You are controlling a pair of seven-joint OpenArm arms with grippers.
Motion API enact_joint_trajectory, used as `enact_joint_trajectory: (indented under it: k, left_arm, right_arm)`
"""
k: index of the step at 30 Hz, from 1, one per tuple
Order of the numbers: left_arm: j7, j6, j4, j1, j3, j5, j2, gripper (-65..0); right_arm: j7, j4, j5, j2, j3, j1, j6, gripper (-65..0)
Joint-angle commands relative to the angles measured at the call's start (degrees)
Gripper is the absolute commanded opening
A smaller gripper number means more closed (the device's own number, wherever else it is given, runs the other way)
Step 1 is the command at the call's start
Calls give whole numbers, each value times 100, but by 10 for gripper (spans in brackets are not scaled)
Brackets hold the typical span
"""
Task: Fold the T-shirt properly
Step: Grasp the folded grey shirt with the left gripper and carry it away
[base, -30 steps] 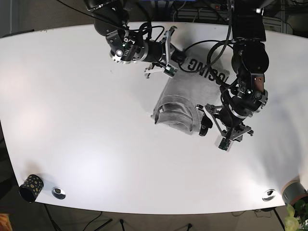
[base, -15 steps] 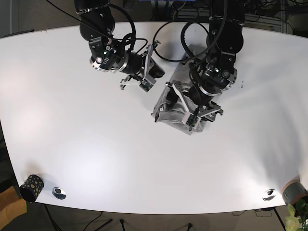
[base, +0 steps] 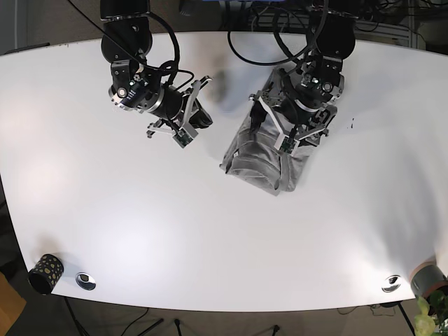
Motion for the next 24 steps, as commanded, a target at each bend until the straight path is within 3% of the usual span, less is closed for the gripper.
enact_joint_trajectory:
  k: [1,6,11,24]
  left_arm:
    - [-91,22,-294,-71,-12,3,-141,-144]
    - [-363,22,-821,-97,-188,-6,-325,-144]
    - [-390,-13,-1305,-124,-952,-6,-396,-144]
    - [-407,-1033,-2500,-299,-2772,-6,-1688,-144]
  right_arm:
    - [136,116,135,-15,0,58,41,-629]
    - [136,125,135,-6,9,58,41,-629]
    - [136,125,135,-42,255,50,41,-629]
    - [136,169,135,-6,651,23,41,-629]
